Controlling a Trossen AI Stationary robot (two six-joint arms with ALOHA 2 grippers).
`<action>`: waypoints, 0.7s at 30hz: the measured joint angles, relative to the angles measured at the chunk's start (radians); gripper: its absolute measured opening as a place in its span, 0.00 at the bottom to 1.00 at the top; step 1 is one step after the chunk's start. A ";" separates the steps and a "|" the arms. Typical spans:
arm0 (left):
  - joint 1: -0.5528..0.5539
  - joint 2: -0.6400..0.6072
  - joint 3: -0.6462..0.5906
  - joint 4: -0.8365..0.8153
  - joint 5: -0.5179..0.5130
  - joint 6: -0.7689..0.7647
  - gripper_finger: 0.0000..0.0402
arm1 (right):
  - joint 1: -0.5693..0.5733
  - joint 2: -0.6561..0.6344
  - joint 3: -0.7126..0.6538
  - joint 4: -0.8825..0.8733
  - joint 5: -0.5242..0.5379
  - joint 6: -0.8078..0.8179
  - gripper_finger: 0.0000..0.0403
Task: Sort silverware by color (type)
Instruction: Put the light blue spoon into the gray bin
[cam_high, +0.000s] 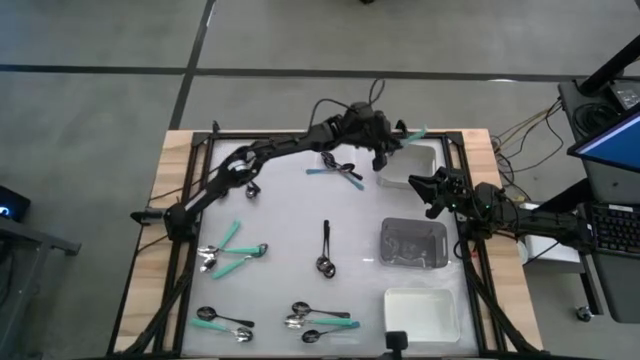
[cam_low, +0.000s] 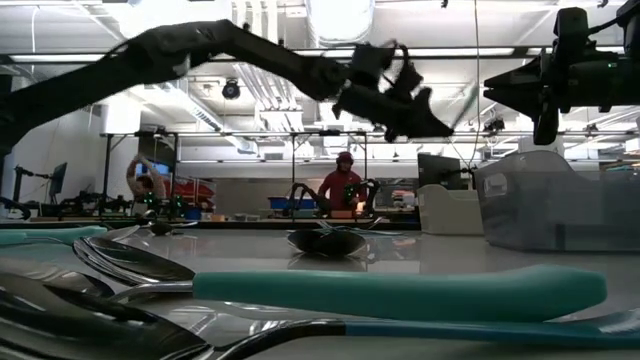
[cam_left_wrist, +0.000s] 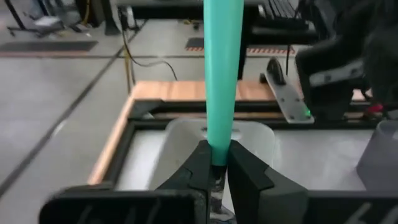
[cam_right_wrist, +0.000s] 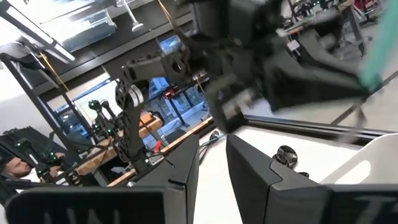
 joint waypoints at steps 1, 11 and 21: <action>-0.004 0.024 0.016 0.004 0.002 -0.015 0.04 | 0.000 0.001 0.000 0.000 0.000 0.000 0.18; -0.012 0.078 0.005 0.078 0.017 -0.149 0.05 | 0.000 0.001 0.000 0.000 0.000 0.000 0.18; -0.012 0.077 0.017 -0.036 0.017 -0.179 0.24 | 0.000 0.001 0.000 0.000 0.000 0.000 0.18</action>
